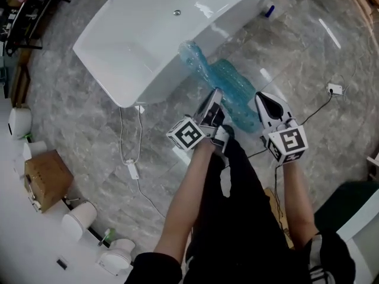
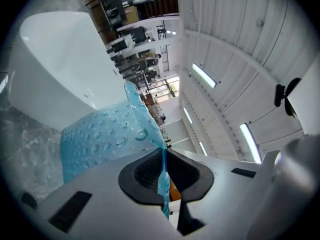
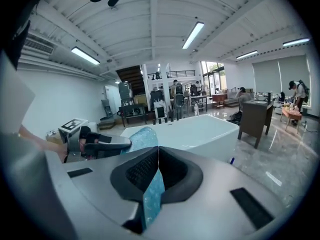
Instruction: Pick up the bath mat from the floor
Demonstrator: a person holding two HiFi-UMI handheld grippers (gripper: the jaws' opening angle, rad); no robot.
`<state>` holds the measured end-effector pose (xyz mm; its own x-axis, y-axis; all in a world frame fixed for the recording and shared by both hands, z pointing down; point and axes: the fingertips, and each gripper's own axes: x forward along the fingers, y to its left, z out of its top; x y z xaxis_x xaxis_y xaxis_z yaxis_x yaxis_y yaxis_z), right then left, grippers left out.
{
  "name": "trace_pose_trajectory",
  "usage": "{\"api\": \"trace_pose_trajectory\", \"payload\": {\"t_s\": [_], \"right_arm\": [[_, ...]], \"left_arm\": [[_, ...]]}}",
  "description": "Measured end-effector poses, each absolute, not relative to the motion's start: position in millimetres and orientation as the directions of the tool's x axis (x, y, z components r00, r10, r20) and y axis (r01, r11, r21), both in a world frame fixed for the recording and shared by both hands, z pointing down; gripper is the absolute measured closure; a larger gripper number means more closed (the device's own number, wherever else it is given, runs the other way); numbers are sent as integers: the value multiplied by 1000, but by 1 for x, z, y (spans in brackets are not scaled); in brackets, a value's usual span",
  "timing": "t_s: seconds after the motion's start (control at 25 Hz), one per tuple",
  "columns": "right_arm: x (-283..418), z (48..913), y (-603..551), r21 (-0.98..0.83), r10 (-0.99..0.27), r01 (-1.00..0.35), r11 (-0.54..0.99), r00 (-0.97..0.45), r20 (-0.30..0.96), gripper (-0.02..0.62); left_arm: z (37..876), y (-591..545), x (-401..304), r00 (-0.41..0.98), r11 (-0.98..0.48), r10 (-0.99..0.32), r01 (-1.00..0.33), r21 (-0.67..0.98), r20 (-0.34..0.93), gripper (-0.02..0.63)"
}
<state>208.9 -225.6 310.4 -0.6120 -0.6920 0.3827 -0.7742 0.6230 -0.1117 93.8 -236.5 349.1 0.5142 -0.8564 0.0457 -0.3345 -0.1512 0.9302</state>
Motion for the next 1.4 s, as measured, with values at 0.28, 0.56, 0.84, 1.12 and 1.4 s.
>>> {"api": "trace_pose_trajectory", "payload": {"t_s": [0.28, 0.56, 0.84, 1.12, 1.4], "right_arm": [[230, 263, -221, -99, -748, -811, 576, -572, 337, 581], [197, 201, -173, -103, -764, -801, 590, -595, 250, 581], [157, 149, -107, -119, -741, -770, 627, -636, 213, 581], [147, 68, -88, -98, -726, -738, 668, -675, 133, 581], [143, -16, -71, -36, -690, -689, 724, -724, -1, 581]], "left_arm": [[288, -213, 84, 506, -139, -862, -178, 974, -30, 574], [214, -154, 78, 569, -268, -809, -134, 954, -148, 574], [150, -89, 33, 540, -359, -803, -98, 928, -253, 574], [68, -59, 19, 587, -526, -753, -264, 809, -298, 573], [-31, -26, 18, 560, -662, -711, -329, 674, -426, 574]]}}
